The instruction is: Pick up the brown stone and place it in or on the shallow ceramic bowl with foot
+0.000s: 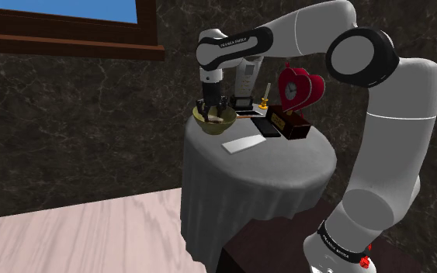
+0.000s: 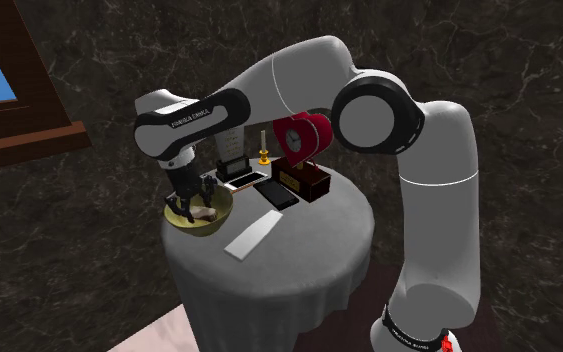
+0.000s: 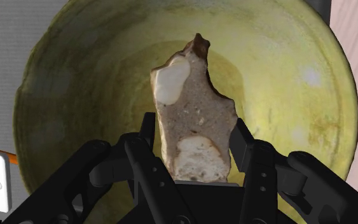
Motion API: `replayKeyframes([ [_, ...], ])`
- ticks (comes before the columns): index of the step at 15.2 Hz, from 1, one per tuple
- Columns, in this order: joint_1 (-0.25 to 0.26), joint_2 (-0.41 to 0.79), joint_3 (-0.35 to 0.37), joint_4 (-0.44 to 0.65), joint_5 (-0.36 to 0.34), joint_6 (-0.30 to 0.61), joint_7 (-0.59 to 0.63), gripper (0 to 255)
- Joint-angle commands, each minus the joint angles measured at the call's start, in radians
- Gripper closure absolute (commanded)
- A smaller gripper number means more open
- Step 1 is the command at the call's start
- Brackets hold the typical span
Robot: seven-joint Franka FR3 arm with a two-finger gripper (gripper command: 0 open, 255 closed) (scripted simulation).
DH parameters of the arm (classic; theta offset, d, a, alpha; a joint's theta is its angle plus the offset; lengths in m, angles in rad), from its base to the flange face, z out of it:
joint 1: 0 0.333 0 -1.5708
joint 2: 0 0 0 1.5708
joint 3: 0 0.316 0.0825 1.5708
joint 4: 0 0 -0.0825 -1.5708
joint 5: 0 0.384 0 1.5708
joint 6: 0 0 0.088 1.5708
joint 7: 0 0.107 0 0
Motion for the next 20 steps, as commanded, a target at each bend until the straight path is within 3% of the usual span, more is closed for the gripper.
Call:
replayKeyframes([
  [1,0.0,0.0,0.0,0.0,0.0,0.0,0.0,255],
  [5,0.0,0.0,0.0,0.0,0.0,0.0,0.0,255],
  [20,0.003,-0.027,0.003,0.164,0.006,-0.19,-0.004,255],
])
